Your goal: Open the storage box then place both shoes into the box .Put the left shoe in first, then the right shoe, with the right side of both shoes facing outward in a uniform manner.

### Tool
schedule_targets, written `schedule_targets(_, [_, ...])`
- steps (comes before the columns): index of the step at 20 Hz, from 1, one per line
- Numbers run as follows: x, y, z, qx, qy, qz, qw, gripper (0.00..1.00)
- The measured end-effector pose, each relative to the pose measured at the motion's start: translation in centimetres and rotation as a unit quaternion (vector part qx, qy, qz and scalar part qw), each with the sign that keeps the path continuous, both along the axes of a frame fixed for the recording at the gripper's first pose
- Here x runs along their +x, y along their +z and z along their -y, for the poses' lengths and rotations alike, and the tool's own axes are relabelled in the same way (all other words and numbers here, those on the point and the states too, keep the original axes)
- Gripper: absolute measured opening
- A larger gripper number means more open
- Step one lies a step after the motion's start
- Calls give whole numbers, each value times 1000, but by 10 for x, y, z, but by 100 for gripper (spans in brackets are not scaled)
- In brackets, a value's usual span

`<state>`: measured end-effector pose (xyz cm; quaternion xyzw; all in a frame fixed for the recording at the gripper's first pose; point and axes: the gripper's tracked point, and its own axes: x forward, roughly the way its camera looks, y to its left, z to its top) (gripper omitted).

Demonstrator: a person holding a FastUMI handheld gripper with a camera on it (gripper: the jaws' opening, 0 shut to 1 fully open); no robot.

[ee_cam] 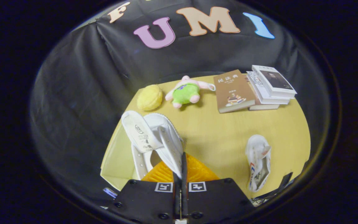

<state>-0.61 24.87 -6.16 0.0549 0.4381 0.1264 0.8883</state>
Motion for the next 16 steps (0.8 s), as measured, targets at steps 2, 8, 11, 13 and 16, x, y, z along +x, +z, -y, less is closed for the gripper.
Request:
schedule_targets(2, [-4, 0, -25, 16, 10, -12, 1000, 5])
schedule_targets(8, [3, -26, -90, 46, 1, -60, 997, 5])
schedule_targets(11, [3, -34, -106, 49, -12, -87, 995, 5])
schedule_targets(13, [5, -26, -111, 52, -19, -85, 995, 5])
schedule_targets(16, [14, -14, -109, 55, -48, -72, 995, 5])
